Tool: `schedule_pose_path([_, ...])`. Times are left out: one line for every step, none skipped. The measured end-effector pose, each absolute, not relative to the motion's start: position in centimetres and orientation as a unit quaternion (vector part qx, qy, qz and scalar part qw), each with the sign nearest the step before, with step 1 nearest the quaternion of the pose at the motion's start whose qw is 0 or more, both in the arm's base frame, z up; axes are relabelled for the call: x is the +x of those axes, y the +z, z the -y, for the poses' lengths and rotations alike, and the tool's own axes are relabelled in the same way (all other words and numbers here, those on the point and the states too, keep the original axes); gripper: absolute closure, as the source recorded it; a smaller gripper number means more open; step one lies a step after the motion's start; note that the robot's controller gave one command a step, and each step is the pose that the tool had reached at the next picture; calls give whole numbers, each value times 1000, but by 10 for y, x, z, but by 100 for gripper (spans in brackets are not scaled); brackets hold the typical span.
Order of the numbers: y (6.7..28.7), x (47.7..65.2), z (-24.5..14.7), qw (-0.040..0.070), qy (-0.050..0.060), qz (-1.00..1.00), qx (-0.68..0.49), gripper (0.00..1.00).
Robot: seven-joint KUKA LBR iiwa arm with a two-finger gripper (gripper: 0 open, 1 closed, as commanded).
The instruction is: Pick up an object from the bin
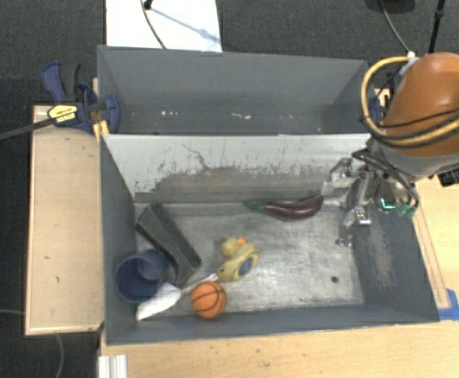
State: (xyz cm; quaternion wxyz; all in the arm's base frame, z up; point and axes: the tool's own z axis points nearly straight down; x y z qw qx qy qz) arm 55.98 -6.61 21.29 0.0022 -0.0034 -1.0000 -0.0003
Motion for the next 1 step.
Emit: schedule_pose_path([217, 561, 66, -2, 0, 1000, -3, 0])
